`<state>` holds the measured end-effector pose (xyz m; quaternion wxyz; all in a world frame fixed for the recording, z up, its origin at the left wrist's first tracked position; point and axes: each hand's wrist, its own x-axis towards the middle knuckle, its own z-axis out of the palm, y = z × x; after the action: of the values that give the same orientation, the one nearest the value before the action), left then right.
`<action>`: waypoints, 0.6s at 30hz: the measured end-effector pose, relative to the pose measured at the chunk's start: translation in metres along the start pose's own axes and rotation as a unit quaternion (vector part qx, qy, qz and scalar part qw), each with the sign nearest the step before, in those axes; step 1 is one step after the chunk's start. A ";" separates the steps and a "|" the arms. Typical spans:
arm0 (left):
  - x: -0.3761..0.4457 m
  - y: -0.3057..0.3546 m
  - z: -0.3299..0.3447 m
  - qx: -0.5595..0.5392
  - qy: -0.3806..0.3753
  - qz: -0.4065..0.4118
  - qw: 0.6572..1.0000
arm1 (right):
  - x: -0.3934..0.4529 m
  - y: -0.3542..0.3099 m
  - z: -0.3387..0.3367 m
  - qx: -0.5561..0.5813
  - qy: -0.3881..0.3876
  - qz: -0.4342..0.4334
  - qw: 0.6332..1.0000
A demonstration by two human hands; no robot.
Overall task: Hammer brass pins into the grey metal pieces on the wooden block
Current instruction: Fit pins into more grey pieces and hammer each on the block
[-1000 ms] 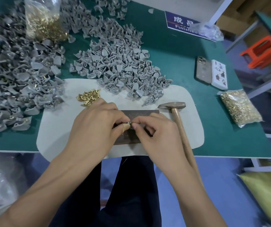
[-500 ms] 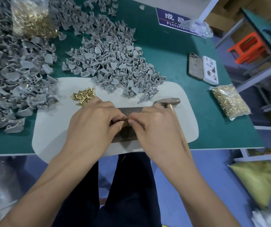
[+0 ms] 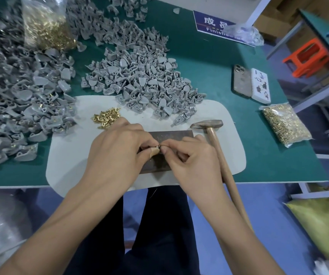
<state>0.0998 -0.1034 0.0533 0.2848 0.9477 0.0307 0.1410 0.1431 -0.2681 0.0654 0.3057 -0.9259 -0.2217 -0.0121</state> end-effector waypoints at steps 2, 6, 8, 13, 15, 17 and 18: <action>0.000 -0.001 0.001 -0.005 0.002 -0.006 1.000 | -0.001 -0.002 0.000 -0.025 0.008 -0.008 1.000; -0.001 -0.002 0.002 0.001 -0.003 -0.012 1.000 | 0.002 -0.010 -0.005 -0.124 0.002 -0.060 0.991; -0.002 -0.002 0.002 0.013 -0.004 -0.009 1.000 | 0.004 -0.012 -0.007 -0.160 -0.012 -0.079 0.984; -0.002 0.001 0.000 0.039 -0.003 -0.007 0.999 | 0.007 0.024 -0.032 0.025 0.054 0.021 0.998; -0.002 0.004 0.000 0.036 -0.002 -0.011 0.999 | 0.006 0.050 -0.044 -0.045 0.106 0.109 0.987; -0.002 0.006 0.003 0.035 -0.004 -0.011 0.999 | 0.002 0.070 -0.045 -0.147 0.038 0.219 0.964; -0.001 0.007 0.003 0.034 -0.004 -0.013 0.999 | 0.001 0.076 -0.042 -0.168 -0.006 0.247 0.954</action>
<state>0.0994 -0.1111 0.0542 0.2545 0.9569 0.0463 0.1323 0.1808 -0.3461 0.0576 0.1379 -0.9898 0.0172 0.0321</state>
